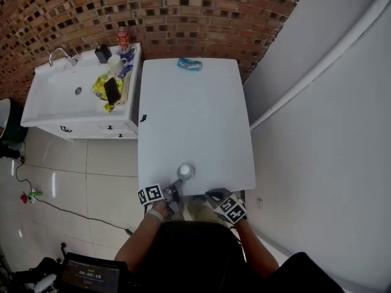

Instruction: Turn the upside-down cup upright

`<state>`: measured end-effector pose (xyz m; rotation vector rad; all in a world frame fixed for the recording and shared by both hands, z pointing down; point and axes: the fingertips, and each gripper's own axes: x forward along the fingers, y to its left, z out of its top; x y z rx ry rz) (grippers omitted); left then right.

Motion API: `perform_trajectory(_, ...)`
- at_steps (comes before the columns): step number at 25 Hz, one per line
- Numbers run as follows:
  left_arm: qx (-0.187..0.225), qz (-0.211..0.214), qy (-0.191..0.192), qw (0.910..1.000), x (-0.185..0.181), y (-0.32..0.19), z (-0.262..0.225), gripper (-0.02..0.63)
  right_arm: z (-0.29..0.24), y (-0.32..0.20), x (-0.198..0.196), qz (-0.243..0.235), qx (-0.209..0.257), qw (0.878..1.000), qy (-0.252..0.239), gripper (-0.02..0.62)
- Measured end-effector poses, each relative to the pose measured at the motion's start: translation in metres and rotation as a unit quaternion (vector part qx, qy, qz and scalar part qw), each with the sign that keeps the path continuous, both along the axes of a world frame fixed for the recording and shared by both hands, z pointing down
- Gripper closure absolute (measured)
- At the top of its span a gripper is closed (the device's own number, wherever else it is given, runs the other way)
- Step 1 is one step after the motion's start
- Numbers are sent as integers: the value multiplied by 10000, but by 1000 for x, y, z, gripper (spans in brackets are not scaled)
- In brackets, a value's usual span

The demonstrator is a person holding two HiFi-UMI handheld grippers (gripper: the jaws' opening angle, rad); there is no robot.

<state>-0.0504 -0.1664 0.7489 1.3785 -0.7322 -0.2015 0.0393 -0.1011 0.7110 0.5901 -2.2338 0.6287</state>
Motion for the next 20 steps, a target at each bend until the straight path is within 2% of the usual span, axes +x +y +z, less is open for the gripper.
perform_trajectory(11,216,164,103,9996,-17,-9,-10,572,-3,21,-22,261,-30,9996,142,603)
perform_trajectory(17,278,407,147,9987,-27,-7,-12,554,-5,28,-31,495,-24,9985,235,603)
perform_trajectory(20,382,621,26,9973,-34,-4,-16,554,-6,31,-33,617,-10,9978,235,603)
